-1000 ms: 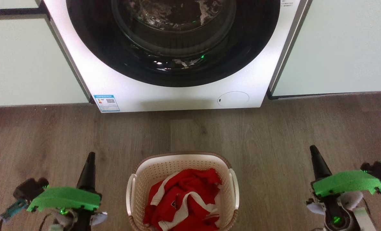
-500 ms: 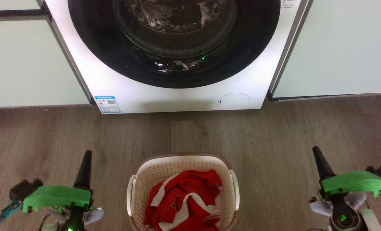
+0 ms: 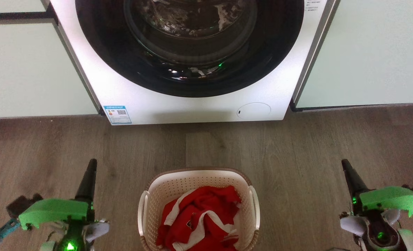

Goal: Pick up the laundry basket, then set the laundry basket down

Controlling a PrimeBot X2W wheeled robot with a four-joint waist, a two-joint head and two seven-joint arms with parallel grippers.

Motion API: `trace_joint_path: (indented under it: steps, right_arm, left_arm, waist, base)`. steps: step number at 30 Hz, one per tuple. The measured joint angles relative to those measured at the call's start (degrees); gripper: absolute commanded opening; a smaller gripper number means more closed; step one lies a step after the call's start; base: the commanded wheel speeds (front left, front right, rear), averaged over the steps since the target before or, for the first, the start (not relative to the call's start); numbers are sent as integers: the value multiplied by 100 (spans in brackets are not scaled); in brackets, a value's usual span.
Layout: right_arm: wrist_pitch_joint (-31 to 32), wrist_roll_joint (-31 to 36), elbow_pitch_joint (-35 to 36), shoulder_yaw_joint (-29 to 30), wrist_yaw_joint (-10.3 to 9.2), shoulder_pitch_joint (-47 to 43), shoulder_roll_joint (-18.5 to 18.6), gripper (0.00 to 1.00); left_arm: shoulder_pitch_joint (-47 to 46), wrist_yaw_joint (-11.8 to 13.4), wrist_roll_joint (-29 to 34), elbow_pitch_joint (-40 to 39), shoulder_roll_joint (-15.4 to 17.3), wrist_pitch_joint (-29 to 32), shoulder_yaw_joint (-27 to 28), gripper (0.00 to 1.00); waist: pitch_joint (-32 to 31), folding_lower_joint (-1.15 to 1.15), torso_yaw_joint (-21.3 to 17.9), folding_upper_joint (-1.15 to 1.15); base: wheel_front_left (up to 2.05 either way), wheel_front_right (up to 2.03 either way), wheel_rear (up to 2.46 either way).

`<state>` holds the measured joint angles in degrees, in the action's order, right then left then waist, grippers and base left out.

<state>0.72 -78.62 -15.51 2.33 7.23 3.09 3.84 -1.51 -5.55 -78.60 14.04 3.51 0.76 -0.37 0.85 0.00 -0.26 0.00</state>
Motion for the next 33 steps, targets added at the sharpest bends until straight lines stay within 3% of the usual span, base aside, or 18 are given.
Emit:
trace_joint_path:
  steps: [23,33]
  right_arm:
    - [383,-1485,-20,308,0,8,-1,0]
    - [400,-1488,-22,322,0,8,-2,0]
  left_arm:
    - [-116,-155,-1493,159,-2,378,281,0]
    - [-118,-155,-1494,163,-5,379,291,0]
  waist:
    - [-68,0,26,0]
    - [-68,0,26,0]
  base:
    - [0,0,0]
    - [0,0,0]
